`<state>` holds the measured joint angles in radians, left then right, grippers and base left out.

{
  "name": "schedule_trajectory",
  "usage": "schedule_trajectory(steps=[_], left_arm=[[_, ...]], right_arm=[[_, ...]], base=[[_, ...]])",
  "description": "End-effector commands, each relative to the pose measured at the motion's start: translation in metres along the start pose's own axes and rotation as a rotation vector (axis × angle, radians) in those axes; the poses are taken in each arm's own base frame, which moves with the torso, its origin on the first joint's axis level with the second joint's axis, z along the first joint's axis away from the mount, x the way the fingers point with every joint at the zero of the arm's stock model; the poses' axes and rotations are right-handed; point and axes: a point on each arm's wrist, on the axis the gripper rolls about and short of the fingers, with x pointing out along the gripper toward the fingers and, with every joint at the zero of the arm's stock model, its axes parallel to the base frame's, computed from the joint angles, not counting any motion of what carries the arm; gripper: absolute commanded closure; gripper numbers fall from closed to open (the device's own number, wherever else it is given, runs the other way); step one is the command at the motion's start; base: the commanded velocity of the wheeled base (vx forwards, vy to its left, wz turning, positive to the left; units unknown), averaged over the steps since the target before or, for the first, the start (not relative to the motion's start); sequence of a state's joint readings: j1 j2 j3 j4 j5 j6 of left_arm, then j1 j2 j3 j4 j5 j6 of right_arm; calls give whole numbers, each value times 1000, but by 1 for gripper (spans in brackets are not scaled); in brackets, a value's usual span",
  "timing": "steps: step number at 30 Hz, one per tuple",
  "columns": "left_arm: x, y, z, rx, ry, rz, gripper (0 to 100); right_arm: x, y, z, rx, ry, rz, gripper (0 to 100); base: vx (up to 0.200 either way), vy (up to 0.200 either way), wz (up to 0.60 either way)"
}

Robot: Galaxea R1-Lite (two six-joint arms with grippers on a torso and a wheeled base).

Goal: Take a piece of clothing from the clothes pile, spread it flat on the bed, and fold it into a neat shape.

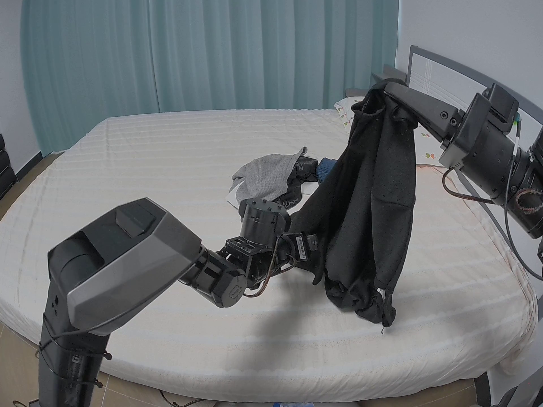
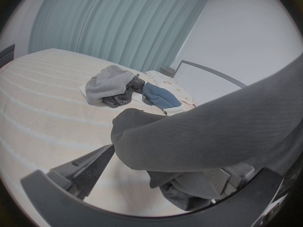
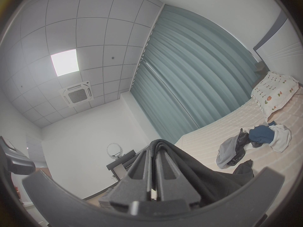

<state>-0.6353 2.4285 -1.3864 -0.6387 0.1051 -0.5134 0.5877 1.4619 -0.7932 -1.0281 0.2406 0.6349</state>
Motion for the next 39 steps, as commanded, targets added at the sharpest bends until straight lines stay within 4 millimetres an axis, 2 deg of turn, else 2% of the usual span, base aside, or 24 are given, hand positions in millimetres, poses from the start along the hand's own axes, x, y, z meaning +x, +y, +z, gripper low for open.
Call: schedule_trajectory(steps=[1,2,6,10,13,18,20,21,23,24,25,27,28,30,33,34,35,39], left_arm=[[11,5,-8,0,7,15,0],[11,6,-6,-2,-2,19,100],[12,7,1,-17,-32,33,100],[10,8,3,-75,-45,29,100],[6,16,1,-77,-28,49,100],[-21,24,13,-87,-11,64,100],[-24,24,14,-89,-11,63,100],[-44,23,26,-114,-3,45,100],[-60,18,39,-162,1,37,100],[-60,17,40,-167,2,38,100],[-75,10,54,-225,-5,32,100],[-91,2,71,-266,-32,11,100],[-92,1,73,-269,-33,10,100],[-117,-4,95,-289,-74,-7,100],[-142,-4,112,-300,-103,-5,100],[-142,-4,112,-300,-103,-5,100],[-159,-3,124,-318,-128,-4,100],[-179,-3,132,-379,-167,-14,100]], right_arm=[[-4,0,5,-9,-17,-5,100],[-4,-2,5,-9,-16,-11,100],[-6,-7,5,-6,-15,-29,100],[-8,-23,6,-8,-14,-84,100],[-9,-37,6,-12,-11,-126,100],[-15,-66,3,-12,15,-212,100],[-16,-68,2,-10,22,-219,100],[-18,-85,-6,5,58,-263,100],[-15,-96,-14,18,81,-290,100],[-15,-97,-15,19,83,-292,100],[-8,-110,-23,29,103,-315,100],[-2,-120,-30,33,120,-334,100],[-1,-122,-31,32,123,-336,100],[9,-135,-35,33,123,-353,100],[18,-147,-22,7,55,-384,100],[18,-147,-22,7,55,-384,100],[29,-150,-2,-24,-27,-384,100],[36,-143,24,-62,-113,-361,100]], base=[[0,0,0],[0,0,0],[0,0,0],[0,0,0],[0,0,0],[0,0,0],[0,0,0],[0,0,0],[0,0,0],[0,0,0],[0,0,0],[0,0,0],[0,0,0],[0,0,0],[0,0,0],[0,0,0],[0,0,0],[0,0,0]])
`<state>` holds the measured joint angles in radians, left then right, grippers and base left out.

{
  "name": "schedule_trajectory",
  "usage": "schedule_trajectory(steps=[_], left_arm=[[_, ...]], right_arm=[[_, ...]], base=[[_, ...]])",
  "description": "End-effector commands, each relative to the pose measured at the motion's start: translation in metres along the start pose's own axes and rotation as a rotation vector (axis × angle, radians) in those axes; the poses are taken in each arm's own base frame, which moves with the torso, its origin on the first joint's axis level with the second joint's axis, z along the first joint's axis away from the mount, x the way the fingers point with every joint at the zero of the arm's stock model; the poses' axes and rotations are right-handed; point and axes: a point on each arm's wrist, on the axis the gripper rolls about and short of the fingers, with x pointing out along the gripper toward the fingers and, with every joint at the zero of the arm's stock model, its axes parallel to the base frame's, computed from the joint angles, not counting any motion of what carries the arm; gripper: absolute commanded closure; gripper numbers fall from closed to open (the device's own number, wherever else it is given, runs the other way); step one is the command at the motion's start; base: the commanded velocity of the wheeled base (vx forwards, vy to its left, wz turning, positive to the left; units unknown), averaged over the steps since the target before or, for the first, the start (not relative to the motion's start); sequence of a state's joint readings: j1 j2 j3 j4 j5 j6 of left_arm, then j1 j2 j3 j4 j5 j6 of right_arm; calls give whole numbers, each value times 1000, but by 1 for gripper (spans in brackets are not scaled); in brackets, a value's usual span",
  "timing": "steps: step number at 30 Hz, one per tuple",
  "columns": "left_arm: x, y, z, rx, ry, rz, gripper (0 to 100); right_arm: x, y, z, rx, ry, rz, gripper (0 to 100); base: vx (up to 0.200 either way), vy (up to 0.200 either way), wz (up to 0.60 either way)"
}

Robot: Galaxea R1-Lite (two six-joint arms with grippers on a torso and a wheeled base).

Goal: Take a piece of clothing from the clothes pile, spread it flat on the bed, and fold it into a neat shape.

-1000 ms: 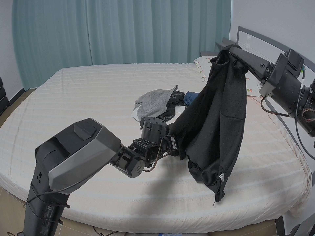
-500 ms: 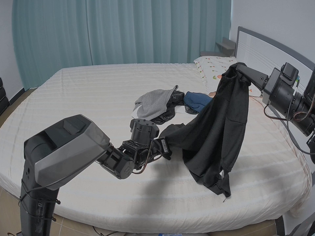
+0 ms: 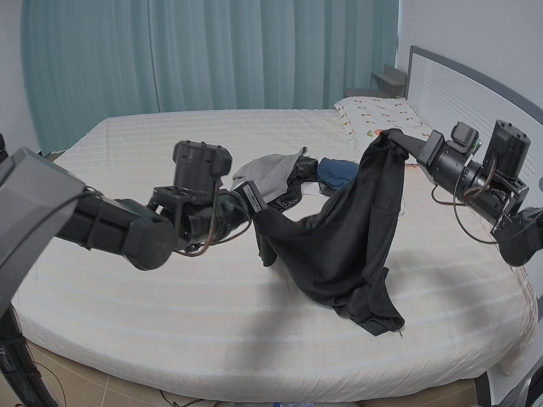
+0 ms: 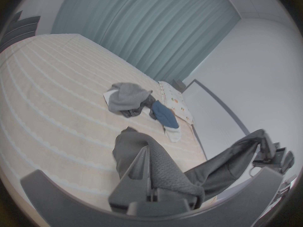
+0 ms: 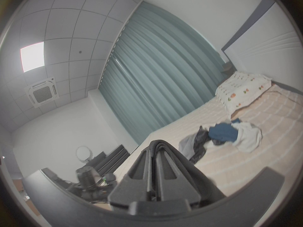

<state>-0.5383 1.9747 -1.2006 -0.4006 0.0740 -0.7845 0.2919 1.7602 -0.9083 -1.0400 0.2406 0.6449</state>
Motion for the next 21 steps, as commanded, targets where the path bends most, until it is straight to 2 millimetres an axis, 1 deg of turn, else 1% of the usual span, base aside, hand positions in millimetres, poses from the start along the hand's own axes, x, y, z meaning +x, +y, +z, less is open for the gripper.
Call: schedule_trajectory(steps=[1,2,4,8,10,11,13,16,17,18,21], left_arm=[[-55,-15,35,-75,-100,-59,100],[-58,-14,34,-88,-96,-59,100],[-58,-8,28,-91,-76,-44,100],[-51,8,9,-93,-28,1,100],[-46,15,1,-91,-13,14,100],[-46,15,1,-91,-13,14,100],[-38,26,-12,-89,-1,23,100],[-36,35,-22,-94,-2,18,100],[-36,35,-22,-94,-2,18,100],[-39,38,-27,-108,-6,5,100],[-41,44,-35,-115,23,-2,100]], right_arm=[[19,-10,20,-19,-93,-23,100],[17,-8,18,-17,-95,-28,100],[14,-9,11,-8,-81,-54,100],[2,-17,-32,30,46,-122,100],[-2,-20,-44,45,85,-137,100],[-2,-20,-44,45,85,-137,100],[-6,-26,-62,85,136,-159,100],[-9,-31,-76,129,162,-173,100],[-9,-31,-76,129,162,-173,100],[-11,-35,-83,150,179,-188,100],[-17,-41,-92,172,205,-216,100]], base=[[0,0,0],[0,0,0],[0,0,0],[0,0,0],[0,0,0],[0,0,0],[0,0,0],[0,0,0],[0,0,0],[0,0,0],[0,0,0]])
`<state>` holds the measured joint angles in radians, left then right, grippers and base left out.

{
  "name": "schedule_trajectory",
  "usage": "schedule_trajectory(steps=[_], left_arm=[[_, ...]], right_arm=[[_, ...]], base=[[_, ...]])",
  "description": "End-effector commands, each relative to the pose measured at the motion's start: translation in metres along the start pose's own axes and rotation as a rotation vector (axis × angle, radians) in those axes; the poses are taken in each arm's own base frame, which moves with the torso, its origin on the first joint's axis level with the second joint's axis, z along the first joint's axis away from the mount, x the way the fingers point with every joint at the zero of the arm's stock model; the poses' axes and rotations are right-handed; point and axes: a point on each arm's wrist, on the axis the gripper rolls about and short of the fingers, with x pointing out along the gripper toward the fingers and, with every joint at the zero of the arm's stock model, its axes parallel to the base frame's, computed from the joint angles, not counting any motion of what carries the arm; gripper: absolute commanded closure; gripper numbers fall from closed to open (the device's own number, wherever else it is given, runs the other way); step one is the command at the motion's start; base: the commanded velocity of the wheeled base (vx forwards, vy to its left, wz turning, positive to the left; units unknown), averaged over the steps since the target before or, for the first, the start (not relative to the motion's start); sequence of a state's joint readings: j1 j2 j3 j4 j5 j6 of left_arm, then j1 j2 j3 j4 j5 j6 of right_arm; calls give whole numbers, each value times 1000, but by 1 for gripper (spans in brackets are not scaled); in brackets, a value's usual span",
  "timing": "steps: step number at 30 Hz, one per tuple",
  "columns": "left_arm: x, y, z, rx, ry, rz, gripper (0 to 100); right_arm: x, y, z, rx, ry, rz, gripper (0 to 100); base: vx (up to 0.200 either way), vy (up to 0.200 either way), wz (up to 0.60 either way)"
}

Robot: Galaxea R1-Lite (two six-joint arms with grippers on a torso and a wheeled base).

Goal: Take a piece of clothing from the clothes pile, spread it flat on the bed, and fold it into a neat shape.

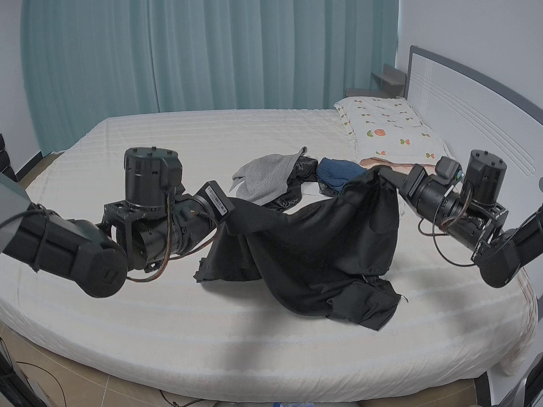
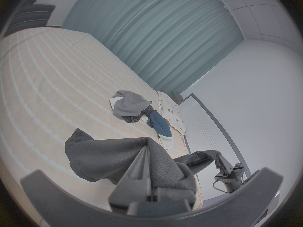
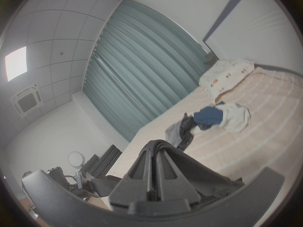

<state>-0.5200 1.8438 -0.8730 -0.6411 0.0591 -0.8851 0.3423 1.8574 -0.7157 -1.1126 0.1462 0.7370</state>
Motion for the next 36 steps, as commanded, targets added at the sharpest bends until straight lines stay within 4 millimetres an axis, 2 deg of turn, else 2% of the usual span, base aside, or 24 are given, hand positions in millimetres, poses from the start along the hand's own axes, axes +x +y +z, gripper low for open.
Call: schedule_trajectory(steps=[1,7,10,22,36], left_arm=[[-1,19,-18,-11,70,38,100],[2,30,-23,-114,119,33,100],[1,39,-19,-156,120,26,100],[-1,39,-13,-164,94,11,100],[-15,32,1,-163,44,-18,100]], right_arm=[[0,-17,-24,38,74,-59,100],[0,-20,-27,42,85,-70,100],[-1,-20,-28,42,88,-71,100],[0,-17,-35,42,110,-63,100],[8,-15,-36,23,36,-126,100]], base=[[-200,0,0],[-200,0,0],[-200,0,0],[0,0,0],[0,200,0]])
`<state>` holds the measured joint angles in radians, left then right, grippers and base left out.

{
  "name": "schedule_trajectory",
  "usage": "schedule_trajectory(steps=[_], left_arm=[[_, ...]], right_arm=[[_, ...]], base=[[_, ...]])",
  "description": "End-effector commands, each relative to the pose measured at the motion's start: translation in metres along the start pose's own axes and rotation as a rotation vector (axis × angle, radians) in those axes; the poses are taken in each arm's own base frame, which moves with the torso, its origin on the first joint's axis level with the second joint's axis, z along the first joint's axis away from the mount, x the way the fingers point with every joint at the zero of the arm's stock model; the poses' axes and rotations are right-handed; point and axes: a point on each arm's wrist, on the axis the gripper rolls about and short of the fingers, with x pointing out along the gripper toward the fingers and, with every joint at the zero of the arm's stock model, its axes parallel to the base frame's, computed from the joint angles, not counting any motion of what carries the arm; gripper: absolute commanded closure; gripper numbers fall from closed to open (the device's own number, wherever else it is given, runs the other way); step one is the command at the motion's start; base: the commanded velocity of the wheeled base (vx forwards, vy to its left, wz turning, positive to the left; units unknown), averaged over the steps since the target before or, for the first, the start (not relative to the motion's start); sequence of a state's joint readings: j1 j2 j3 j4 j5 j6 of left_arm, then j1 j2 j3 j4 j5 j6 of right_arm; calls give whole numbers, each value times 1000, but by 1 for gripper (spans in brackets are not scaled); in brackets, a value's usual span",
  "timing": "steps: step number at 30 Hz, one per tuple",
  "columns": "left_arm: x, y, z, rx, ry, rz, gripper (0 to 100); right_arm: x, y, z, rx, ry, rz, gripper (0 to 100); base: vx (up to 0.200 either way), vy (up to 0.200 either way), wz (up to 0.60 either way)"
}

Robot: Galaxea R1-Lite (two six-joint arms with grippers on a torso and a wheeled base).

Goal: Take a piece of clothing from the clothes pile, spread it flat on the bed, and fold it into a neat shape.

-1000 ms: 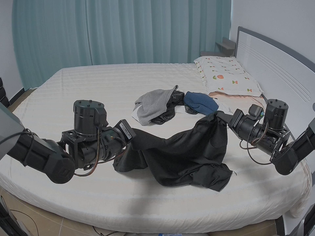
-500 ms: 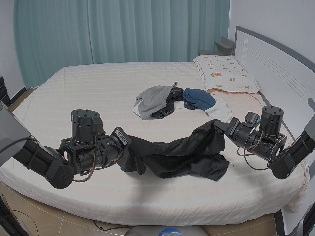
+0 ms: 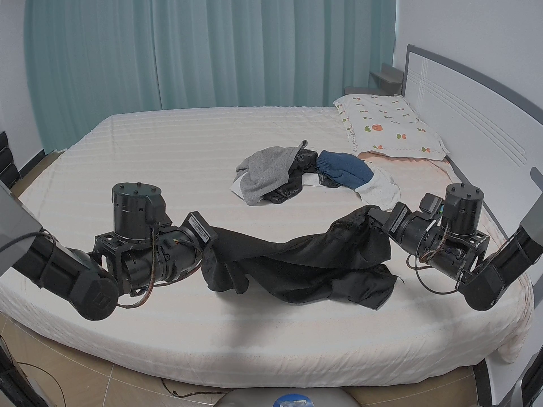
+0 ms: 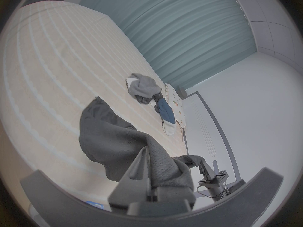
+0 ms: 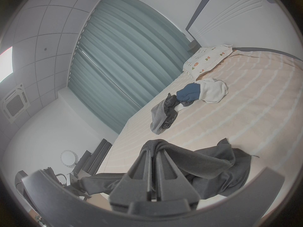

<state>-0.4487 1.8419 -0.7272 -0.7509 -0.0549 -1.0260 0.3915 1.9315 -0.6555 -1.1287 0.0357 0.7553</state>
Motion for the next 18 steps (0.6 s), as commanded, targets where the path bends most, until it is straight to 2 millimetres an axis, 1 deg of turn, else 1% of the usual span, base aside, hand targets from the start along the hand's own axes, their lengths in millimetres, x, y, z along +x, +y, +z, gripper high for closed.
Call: schedule_trajectory(steps=[1,9,13,18], left_arm=[[-7,-4,3,3,-14,-17,100],[-7,-3,3,6,-14,-13,100],[-8,-2,6,6,-24,-11,100],[-11,-5,7,6,-30,-20,100]], right_arm=[[3,2,2,-1,-19,-2,100],[1,4,8,-2,-48,-6,100],[0,5,8,-4,-49,-3,100],[2,5,9,-2,-55,0,100]], base=[[0,200,0],[0,200,0],[0,200,0],[0,200,0]])
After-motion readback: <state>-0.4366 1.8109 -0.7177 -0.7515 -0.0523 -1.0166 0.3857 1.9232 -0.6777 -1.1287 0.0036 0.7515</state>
